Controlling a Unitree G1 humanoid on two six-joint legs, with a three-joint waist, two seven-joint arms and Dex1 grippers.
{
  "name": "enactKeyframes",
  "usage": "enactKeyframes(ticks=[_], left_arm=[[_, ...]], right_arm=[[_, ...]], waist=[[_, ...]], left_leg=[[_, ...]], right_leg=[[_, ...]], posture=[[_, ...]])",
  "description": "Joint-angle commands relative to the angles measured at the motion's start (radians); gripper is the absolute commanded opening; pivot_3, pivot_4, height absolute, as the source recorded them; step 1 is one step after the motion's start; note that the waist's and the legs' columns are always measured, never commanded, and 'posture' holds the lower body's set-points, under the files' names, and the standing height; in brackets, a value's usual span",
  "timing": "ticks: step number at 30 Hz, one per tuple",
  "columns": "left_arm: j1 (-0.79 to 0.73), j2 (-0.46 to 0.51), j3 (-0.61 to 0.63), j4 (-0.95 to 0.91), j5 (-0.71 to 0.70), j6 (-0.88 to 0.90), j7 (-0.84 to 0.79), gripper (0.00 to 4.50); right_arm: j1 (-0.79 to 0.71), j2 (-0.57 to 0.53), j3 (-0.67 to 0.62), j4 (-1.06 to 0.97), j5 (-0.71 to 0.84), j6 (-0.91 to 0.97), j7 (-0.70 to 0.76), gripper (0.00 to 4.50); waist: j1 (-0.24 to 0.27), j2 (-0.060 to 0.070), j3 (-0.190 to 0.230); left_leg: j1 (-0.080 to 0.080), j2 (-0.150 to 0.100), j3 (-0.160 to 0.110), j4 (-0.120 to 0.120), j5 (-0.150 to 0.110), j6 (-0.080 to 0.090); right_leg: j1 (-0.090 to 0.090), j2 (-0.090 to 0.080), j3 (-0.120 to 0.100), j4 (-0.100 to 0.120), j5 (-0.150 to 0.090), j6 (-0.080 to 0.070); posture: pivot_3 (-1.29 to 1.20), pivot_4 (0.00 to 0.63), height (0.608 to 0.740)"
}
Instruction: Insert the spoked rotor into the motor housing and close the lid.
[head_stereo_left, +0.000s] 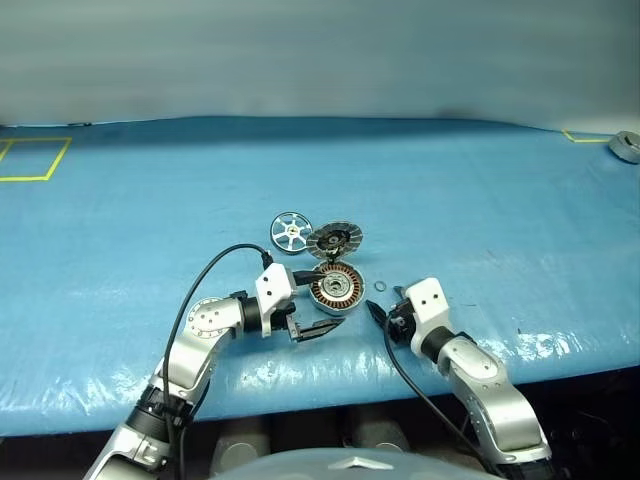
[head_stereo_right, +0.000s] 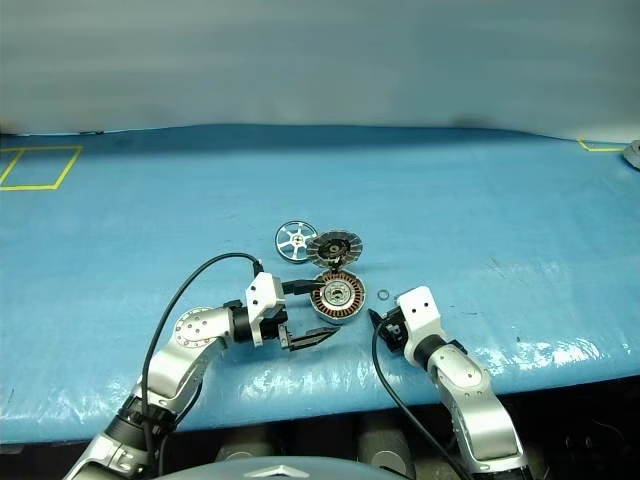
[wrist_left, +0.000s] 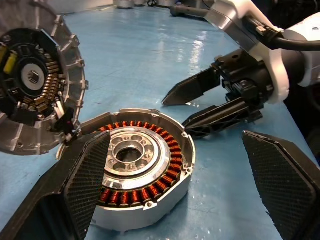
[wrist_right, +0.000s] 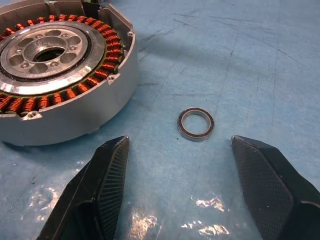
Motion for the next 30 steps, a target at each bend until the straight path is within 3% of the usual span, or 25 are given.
enactKeyframes(ticks=[1,9,12,19,25,30], left_arm=[[-0.015,-0.002,-0.005,-0.018,0.009,-0.025,-0.001,4.50],[-0.016,-0.015,-0.006,-0.020,0.013,-0.016,0.011,4.50],[-0.015,-0.018,-0.005,-0.030,0.012,-0.007,0.015,4.50],[-0.017,-0.021,-0.001,-0.041,0.010,0.006,0.029,4.50],[-0.018,-0.015,0.004,-0.042,0.014,0.009,0.042,4.50],[-0.020,-0.003,0.024,-0.038,0.004,0.004,0.046,4.50]], right_arm=[[-0.020,0.008,0.015,0.044,-0.017,-0.029,-0.008,3.43],[-0.032,0.030,-0.006,0.122,-0.021,-0.063,-0.030,3.43],[-0.027,0.034,-0.013,0.133,-0.023,-0.071,-0.041,2.88],[-0.019,0.026,-0.016,0.139,-0.023,-0.077,-0.053,0.68],[-0.009,-0.017,-0.003,0.091,-0.056,-0.070,-0.048,0.67],[0.001,-0.026,-0.031,-0.089,0.024,-0.029,-0.010,0.67]], waist=[[0.000,0.000,0.000],[0.000,0.000,0.000],[0.000,0.000,0.000],[0.003,0.000,0.000],[0.006,0.000,0.000],[0.008,0.000,0.000]], left_leg=[[0.000,0.000,0.000,0.000,0.000,0.000],[0.002,0.000,0.000,0.001,0.000,0.000],[0.002,0.000,0.000,0.002,0.000,0.000],[0.002,0.000,0.000,0.002,0.000,0.000],[0.002,0.000,0.000,0.002,0.000,0.000],[0.001,0.000,0.000,0.001,0.000,0.000]], right_leg=[[0.000,0.000,0.000,0.000,0.000,0.000],[0.002,0.000,0.000,0.000,-0.001,0.002],[0.002,0.000,0.001,0.001,-0.001,0.003],[0.002,0.000,0.001,0.000,-0.001,0.002],[0.003,0.000,0.001,0.000,-0.001,0.002],[0.001,0.000,0.001,0.001,-0.001,0.002]], posture=[[0.00,0.150,0.740],[0.00,0.150,0.740],[0.00,0.150,0.740],[0.00,0.150,0.740],[0.00,0.150,0.740],[0.00,0.150,0.740]])
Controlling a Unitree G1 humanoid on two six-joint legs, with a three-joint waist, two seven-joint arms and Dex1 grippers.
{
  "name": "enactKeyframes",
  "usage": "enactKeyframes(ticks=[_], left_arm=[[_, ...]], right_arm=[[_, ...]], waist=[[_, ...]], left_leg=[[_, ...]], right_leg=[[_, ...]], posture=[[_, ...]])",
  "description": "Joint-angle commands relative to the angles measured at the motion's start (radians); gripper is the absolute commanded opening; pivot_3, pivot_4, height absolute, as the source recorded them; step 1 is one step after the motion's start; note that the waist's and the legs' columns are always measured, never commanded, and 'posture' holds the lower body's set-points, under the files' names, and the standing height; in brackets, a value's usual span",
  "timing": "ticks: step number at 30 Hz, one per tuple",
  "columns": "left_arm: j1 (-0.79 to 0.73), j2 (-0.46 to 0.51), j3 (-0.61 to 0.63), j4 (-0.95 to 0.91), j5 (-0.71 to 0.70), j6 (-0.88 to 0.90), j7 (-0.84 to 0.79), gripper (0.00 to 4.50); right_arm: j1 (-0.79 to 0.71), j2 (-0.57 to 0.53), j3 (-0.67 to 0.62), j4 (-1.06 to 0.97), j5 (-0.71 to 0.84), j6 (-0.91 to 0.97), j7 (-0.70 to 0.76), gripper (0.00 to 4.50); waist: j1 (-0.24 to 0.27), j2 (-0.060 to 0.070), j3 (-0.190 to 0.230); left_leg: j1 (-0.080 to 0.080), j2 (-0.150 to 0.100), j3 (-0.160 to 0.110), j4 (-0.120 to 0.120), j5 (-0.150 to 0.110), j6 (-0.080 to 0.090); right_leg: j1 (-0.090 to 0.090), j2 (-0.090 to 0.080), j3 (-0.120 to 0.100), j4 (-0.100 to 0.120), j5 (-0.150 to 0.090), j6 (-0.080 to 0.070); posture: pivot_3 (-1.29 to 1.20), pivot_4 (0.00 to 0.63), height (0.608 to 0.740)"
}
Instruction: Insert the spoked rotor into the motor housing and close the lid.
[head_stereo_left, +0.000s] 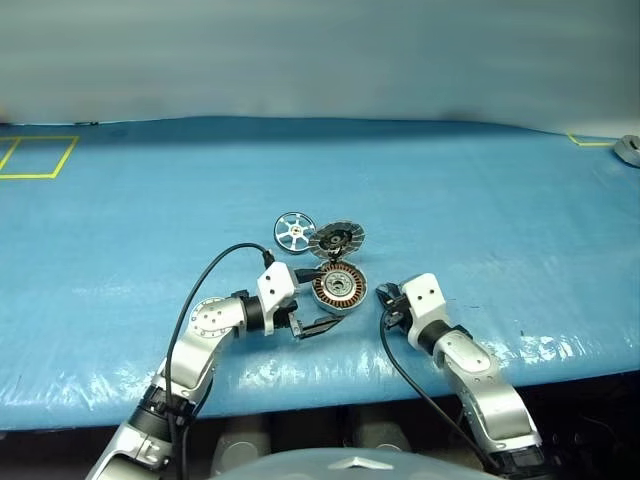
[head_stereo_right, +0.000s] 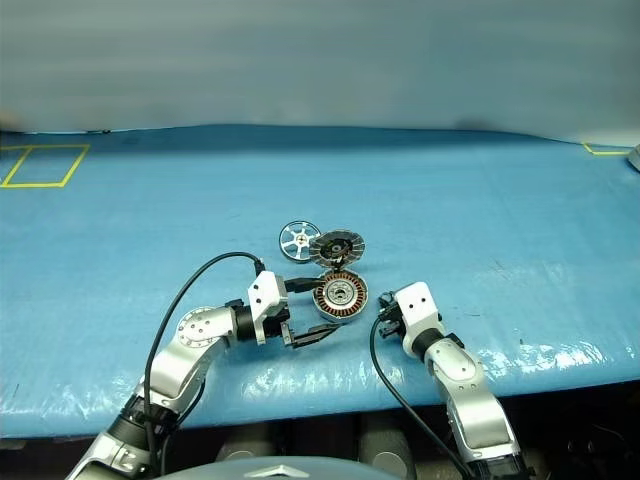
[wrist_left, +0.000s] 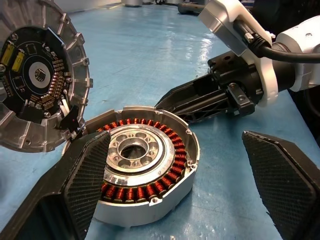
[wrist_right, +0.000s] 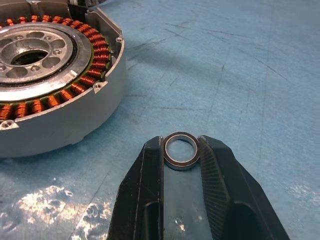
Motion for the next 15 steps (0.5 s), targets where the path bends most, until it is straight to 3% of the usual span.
enactKeyframes(ticks=[1,8,15], left_arm=[[-0.015,0.011,0.023,-0.038,-0.009,-0.006,0.001,4.50],[-0.012,0.032,0.044,-0.031,-0.008,-0.014,0.004,4.50],[-0.008,0.032,0.064,-0.002,-0.006,-0.032,0.012,4.50]], right_arm=[[0.004,-0.015,-0.028,-0.156,0.073,0.039,0.049,0.67],[-0.028,-0.084,0.058,-0.332,0.164,0.162,0.166,0.67],[-0.128,-0.075,0.136,-0.230,0.143,0.173,0.178,0.67]], waist=[[-0.001,0.000,0.000],[-0.007,0.000,0.000],[-0.007,0.000,0.000]], left_leg=[[0.000,0.000,0.000,0.000,0.000,0.000],[0.000,0.000,-0.001,0.000,0.000,0.000],[0.000,0.000,0.000,0.000,0.000,0.000]], right_leg=[[0.000,0.000,0.000,0.000,0.000,-0.001],[-0.001,0.000,0.000,0.000,0.000,0.000],[0.000,0.000,0.000,0.000,0.000,0.000]], posture=[[0.00,0.150,0.740],[0.00,0.150,0.740],[0.00,0.150,0.740]])
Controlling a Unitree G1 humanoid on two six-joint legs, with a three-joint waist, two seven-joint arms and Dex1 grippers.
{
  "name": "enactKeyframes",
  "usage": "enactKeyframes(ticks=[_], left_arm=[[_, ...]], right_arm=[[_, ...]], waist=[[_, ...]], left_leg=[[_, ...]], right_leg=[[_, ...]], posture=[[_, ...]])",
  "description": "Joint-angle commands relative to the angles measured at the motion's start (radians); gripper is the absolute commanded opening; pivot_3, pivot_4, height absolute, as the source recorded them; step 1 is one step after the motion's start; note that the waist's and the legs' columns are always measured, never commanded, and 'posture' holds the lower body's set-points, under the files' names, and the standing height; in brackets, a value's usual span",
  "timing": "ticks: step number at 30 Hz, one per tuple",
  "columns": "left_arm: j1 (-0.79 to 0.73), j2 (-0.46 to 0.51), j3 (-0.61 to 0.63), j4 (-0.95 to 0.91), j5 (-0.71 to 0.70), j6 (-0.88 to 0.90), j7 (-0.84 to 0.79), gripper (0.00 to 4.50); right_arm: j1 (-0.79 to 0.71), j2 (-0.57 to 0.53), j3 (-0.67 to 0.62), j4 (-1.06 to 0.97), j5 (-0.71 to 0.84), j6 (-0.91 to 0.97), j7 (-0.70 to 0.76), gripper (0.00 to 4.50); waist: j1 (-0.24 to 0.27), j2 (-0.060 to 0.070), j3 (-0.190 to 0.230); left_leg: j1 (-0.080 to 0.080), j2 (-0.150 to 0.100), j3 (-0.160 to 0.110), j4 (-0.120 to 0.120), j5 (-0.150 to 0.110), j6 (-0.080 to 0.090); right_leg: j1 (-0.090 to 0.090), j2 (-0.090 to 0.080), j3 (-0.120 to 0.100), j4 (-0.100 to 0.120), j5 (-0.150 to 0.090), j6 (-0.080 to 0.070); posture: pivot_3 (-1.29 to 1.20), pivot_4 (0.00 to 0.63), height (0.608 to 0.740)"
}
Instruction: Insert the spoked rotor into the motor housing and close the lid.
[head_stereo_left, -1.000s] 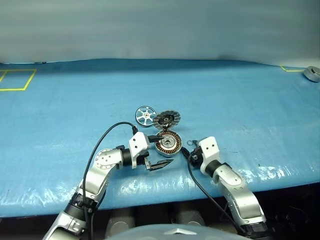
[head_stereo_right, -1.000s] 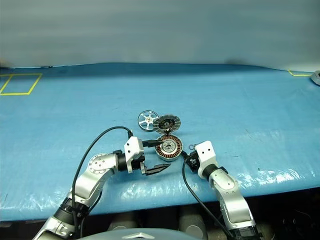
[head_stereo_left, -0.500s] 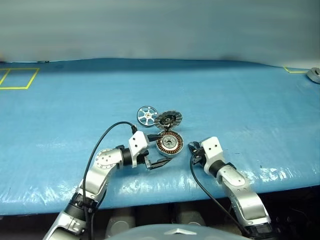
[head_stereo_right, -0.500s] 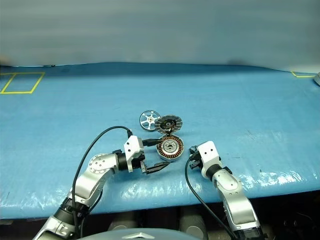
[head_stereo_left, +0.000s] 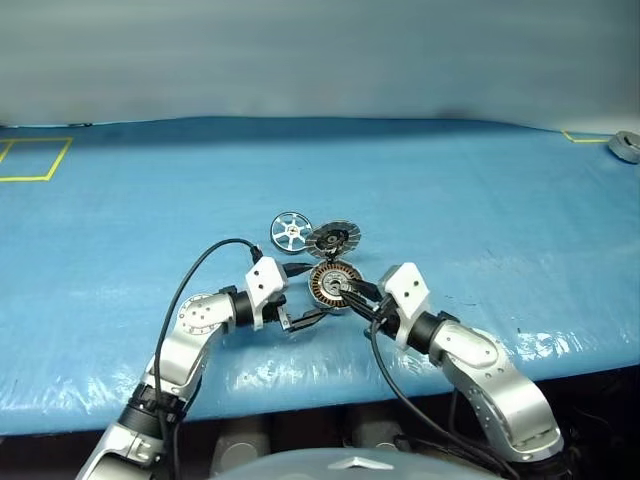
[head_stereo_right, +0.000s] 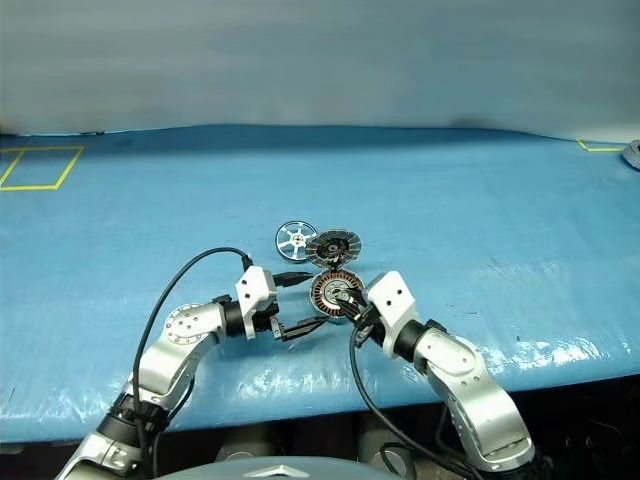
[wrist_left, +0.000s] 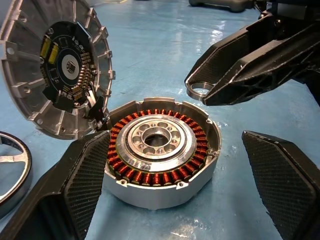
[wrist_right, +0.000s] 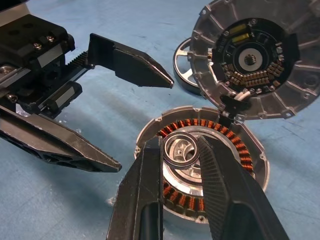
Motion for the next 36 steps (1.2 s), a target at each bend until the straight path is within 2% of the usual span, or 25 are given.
enactKeyframes(ticks=[1,7,36], left_arm=[[-0.004,-0.002,0.016,-0.005,-0.004,-0.025,0.008,4.50],[0.008,-0.004,0.021,0.010,0.000,-0.046,0.013,4.50],[0.016,-0.012,0.002,0.043,0.009,-0.089,0.007,4.50]], right_arm=[[-0.040,0.012,0.015,0.057,-0.016,-0.024,0.000,0.67],[-0.073,0.005,0.024,0.123,-0.045,-0.040,0.001,0.67],[-0.137,0.042,0.029,0.198,-0.069,-0.028,-0.010,0.67]], waist=[[0.001,0.000,0.000],[0.001,0.000,0.000],[0.000,0.000,0.000]], left_leg=[[0.000,0.000,0.000,0.000,0.000,0.000],[0.000,0.000,0.000,-0.001,0.000,0.000],[0.000,0.000,0.000,-0.001,0.000,0.000]], right_leg=[[0.000,0.000,0.000,0.000,0.000,-0.001],[0.000,0.000,0.000,0.000,0.001,-0.001],[0.000,0.000,0.000,0.000,0.001,-0.001]], posture=[[0.00,0.150,0.740],[0.00,0.150,0.740],[0.00,0.150,0.740]])
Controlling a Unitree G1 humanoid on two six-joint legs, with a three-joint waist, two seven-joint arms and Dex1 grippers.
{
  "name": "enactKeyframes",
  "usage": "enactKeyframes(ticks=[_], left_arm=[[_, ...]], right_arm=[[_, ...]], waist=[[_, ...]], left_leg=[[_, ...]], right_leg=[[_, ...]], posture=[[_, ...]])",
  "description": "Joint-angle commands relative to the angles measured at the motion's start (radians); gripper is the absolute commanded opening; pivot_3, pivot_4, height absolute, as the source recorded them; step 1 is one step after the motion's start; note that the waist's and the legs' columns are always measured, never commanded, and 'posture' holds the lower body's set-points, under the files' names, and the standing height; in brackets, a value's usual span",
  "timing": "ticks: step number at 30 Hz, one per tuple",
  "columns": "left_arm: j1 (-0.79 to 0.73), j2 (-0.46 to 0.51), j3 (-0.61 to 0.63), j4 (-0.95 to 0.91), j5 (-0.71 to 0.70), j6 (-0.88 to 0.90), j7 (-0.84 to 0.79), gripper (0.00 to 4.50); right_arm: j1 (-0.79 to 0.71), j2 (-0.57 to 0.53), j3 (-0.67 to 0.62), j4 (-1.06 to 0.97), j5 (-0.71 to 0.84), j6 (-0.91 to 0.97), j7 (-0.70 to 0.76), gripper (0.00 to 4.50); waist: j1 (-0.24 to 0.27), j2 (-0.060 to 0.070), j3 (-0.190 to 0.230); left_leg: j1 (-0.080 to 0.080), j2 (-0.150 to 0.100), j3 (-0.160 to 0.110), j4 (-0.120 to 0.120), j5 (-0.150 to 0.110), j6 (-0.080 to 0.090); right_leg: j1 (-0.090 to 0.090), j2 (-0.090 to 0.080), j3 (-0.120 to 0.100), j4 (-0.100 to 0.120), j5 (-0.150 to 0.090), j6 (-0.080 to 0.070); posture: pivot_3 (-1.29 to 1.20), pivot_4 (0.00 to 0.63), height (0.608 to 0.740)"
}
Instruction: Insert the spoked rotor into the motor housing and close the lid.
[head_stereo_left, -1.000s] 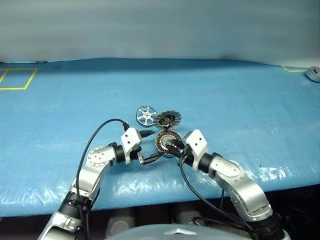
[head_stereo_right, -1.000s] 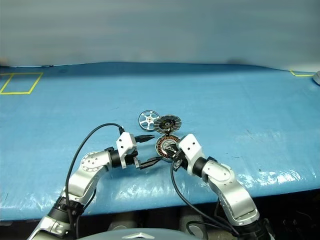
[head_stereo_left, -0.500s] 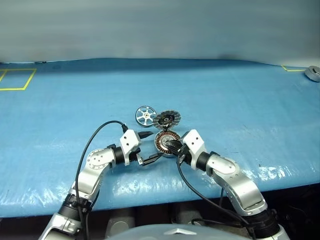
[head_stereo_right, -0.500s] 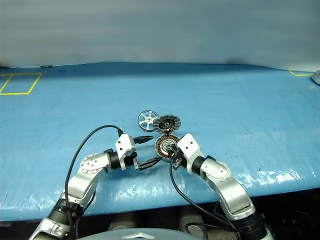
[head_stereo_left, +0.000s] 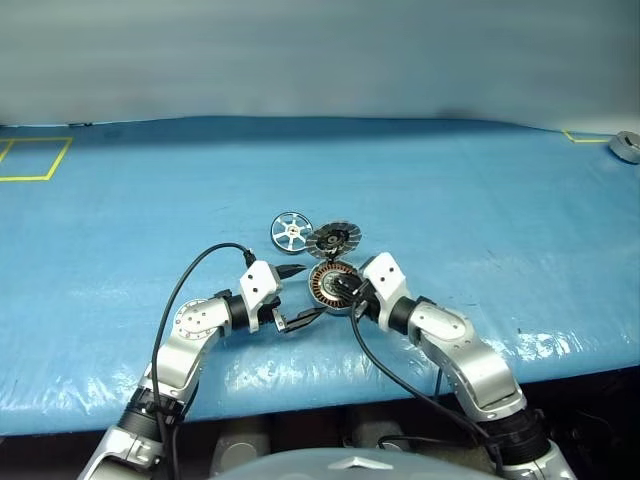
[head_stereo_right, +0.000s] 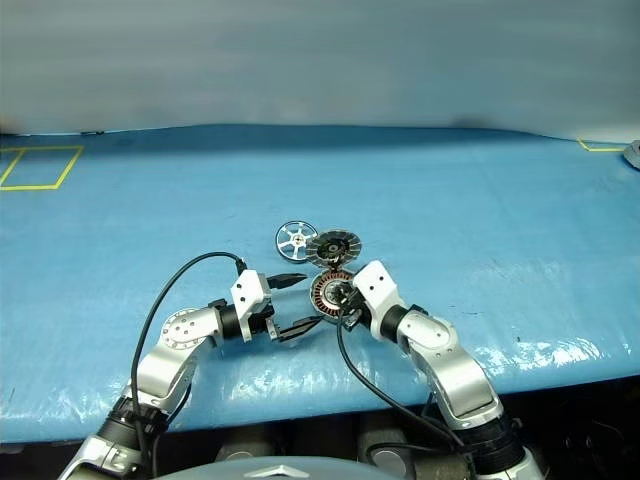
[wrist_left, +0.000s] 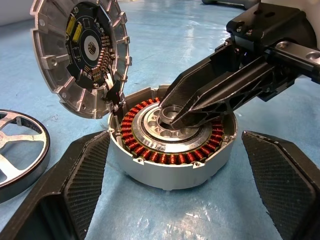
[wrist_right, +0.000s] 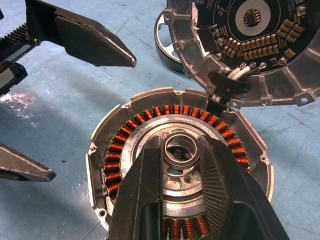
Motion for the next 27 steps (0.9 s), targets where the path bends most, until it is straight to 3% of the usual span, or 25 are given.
enactKeyframes(ticks=[1,27], left_arm=[[-0.005,-0.008,-0.004,-0.011,0.004,-0.023,-0.001,4.50],[0.000,-0.018,-0.003,-0.033,0.012,-0.008,0.007,4.50]], right_arm=[[-0.012,-0.003,-0.008,-0.015,-0.004,-0.009,0.002,0.67],[0.000,0.002,0.008,0.008,-0.022,-0.003,0.007,0.67]], waist=[[0.000,0.000,0.000],[0.000,0.000,0.000]], left_leg=[[0.000,0.000,0.000,0.000,0.000,0.000],[0.000,0.000,0.000,0.000,0.000,0.000]], right_leg=[[0.000,0.000,0.000,0.000,0.000,0.000],[0.000,0.000,0.000,0.000,0.000,0.000]], posture=[[0.00,0.150,0.740],[0.00,0.150,0.740]])
